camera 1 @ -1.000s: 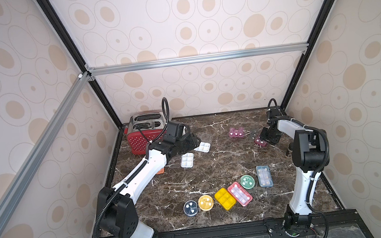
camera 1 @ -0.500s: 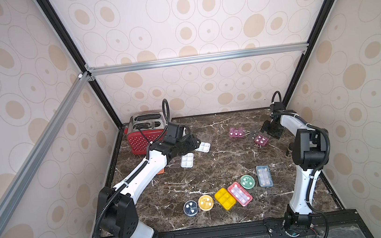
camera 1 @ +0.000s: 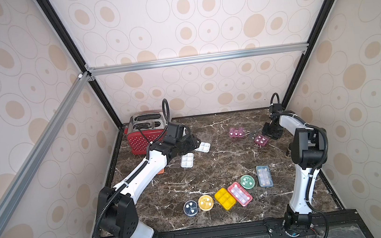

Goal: Close pillboxes
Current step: Pick up the pillbox at the center of the board.

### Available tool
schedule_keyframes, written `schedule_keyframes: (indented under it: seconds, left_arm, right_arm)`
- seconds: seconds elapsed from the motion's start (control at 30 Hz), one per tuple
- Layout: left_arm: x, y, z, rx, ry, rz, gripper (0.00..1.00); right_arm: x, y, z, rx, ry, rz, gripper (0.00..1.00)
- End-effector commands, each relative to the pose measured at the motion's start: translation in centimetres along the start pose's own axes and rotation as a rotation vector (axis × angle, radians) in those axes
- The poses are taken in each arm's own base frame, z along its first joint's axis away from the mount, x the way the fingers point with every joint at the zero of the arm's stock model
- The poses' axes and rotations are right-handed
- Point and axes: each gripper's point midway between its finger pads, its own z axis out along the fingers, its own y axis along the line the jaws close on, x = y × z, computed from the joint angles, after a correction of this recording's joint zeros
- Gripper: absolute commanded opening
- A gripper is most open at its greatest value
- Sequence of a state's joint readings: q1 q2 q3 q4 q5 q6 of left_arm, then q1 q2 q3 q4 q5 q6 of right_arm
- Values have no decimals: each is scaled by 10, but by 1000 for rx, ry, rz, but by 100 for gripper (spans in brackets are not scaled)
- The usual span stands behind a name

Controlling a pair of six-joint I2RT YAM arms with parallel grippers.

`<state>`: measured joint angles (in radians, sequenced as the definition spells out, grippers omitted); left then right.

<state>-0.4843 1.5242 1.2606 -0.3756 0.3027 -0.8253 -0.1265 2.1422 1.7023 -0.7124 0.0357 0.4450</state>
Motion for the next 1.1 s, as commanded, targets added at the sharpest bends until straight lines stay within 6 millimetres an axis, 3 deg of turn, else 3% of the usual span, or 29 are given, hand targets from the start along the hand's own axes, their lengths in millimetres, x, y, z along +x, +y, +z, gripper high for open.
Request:
schedule_keyframes:
  seconds: [0.0,0.1,0.23,0.43,0.77,1.07]
  left_arm:
    - [-4,-3,-4,19,-11,-12,52]
    - [-4,-4,-3,27,-6,-18,52]
    - [-3,-6,-1,36,-2,-21,52]
    - [-2,-8,2,44,21,-19,51]
    - [-3,-11,3,52,26,-34,50]
    - [-2,-10,2,49,22,-41,50]
  right_arm:
    - [-1,-10,3,56,12,-54,44]
    - [-5,-11,-5,63,11,-99,45]
    - [-9,-1,-18,-1,17,-176,66]
    - [-15,7,-27,-28,75,-331,68]
    - [-25,13,-21,-90,129,-402,61]
    - [-25,15,-15,-101,140,-433,35]
